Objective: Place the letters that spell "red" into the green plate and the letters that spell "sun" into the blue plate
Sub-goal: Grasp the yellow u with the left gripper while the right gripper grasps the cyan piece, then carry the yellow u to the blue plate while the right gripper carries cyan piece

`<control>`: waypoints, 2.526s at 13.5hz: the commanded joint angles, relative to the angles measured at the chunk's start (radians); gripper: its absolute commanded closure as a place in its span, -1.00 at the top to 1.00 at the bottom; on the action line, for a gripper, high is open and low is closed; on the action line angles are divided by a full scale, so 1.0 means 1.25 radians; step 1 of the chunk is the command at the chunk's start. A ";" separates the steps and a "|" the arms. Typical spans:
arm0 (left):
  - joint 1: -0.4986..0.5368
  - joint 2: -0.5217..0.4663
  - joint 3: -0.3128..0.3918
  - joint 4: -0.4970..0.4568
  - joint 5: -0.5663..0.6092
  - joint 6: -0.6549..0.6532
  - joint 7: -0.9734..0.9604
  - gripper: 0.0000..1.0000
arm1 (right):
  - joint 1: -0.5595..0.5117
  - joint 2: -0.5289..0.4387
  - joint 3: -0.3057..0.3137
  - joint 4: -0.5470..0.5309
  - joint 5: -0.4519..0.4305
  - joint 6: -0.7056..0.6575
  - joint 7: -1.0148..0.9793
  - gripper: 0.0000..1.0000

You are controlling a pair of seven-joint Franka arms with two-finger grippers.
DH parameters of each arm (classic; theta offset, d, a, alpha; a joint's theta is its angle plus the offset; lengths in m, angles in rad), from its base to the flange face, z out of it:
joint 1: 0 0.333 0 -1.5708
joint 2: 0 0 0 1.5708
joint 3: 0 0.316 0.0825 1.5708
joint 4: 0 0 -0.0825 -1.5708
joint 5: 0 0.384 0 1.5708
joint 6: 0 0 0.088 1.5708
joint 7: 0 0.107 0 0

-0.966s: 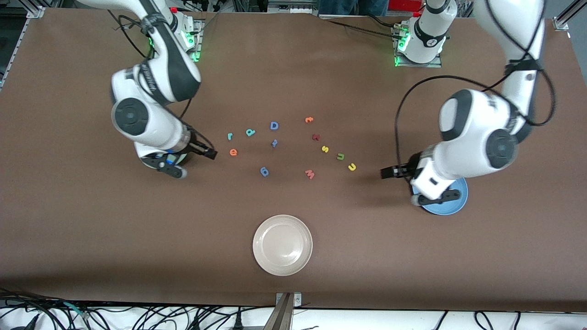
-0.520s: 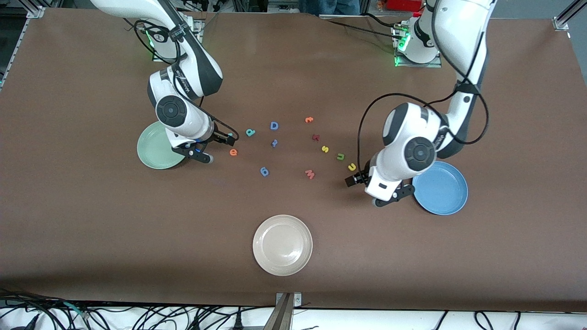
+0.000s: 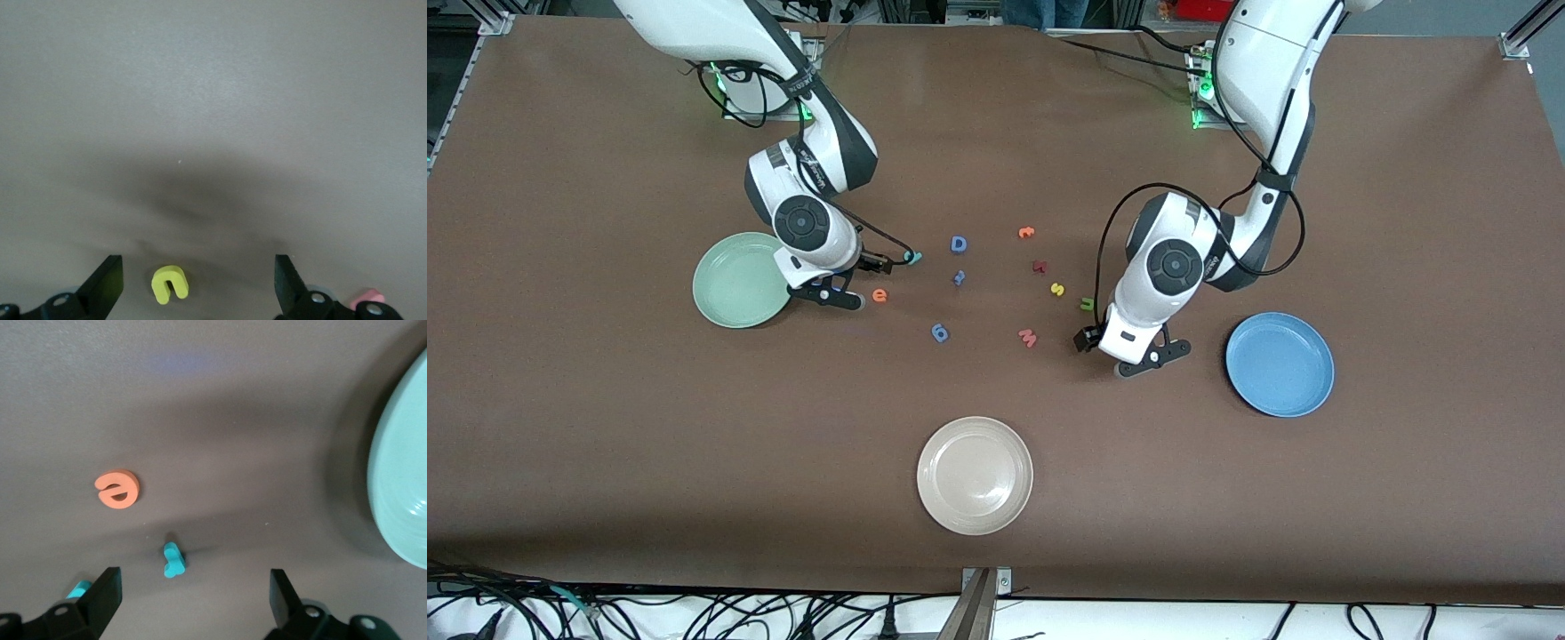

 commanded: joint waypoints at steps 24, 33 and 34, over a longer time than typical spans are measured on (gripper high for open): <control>-0.044 -0.030 0.011 -0.141 0.059 0.150 -0.065 -0.81 | 0.002 0.040 0.025 -0.014 -0.001 0.068 0.081 0.32; 0.123 -0.051 0.051 0.085 0.112 -0.244 0.191 -0.88 | 0.001 0.041 0.024 -0.014 -0.001 0.067 0.081 -0.65; 0.157 -0.051 0.051 0.096 0.112 -0.261 0.251 -0.88 | 0.001 0.041 0.024 -0.014 -0.001 0.067 0.081 -0.79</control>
